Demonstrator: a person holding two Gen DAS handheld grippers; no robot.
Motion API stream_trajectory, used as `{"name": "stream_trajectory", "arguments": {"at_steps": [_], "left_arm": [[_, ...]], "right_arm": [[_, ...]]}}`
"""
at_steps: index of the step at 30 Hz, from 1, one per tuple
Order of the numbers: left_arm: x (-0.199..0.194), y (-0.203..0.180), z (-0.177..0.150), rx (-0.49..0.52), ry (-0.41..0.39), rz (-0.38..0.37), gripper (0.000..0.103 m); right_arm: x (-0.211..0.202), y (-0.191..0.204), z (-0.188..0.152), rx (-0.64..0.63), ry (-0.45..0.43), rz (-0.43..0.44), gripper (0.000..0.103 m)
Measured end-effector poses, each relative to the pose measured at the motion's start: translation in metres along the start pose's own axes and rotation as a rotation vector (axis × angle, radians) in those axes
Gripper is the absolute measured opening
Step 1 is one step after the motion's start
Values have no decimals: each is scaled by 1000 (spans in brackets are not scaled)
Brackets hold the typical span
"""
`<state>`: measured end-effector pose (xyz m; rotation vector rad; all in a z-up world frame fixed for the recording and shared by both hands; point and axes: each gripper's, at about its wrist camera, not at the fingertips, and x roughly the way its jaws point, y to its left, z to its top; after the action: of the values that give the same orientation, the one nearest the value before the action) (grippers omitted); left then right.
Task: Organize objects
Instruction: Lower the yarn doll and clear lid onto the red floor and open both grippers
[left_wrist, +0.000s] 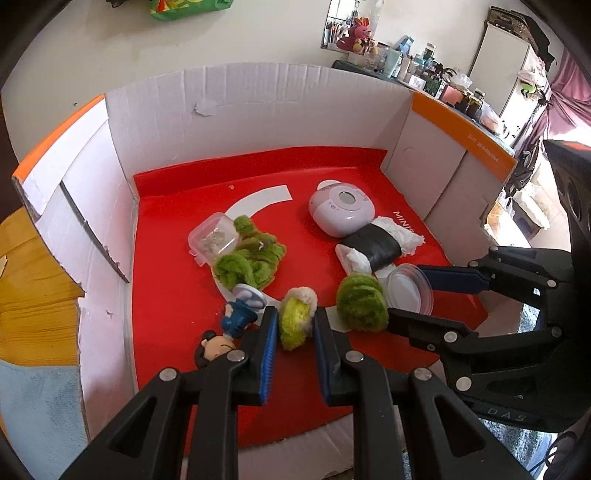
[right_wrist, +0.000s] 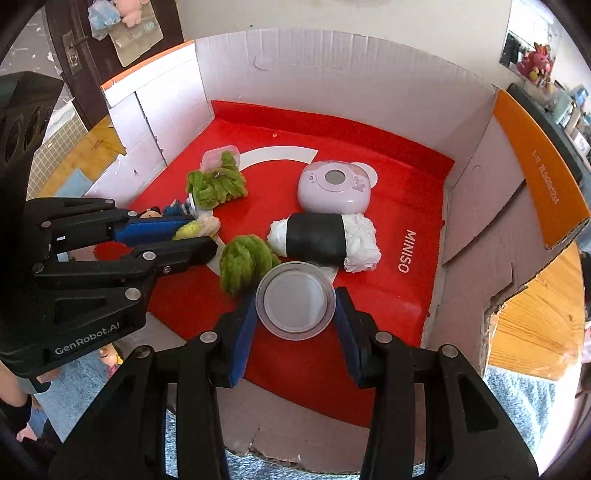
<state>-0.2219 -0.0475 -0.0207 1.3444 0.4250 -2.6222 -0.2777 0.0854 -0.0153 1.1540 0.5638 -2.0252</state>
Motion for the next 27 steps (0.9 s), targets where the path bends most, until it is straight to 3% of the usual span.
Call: {"name": "stream_trajectory", "arguments": {"at_steps": [5, 9, 16, 22, 25, 27], "left_arm": [[0, 1, 0, 0, -3, 0, 23], [-3, 3, -1, -7, -7, 2, 33], [-6, 4, -3, -8, -14, 2, 33], [-13, 2, -6, -4, -30, 7, 43], [-17, 3, -7, -7, -36, 5, 43], [-20, 3, -8, -8, -40, 6, 43]], "right_arm": [[-3, -2, -1, 3, -5, 8, 40], [-4, -4, -1, 8, -10, 14, 41], [-10, -6, -4, 16, -28, 19, 52], [-14, -4, -5, 12, -43, 17, 53], [-15, -2, -6, 7, -49, 16, 62], [-16, 0, -6, 4, -54, 12, 62]]}}
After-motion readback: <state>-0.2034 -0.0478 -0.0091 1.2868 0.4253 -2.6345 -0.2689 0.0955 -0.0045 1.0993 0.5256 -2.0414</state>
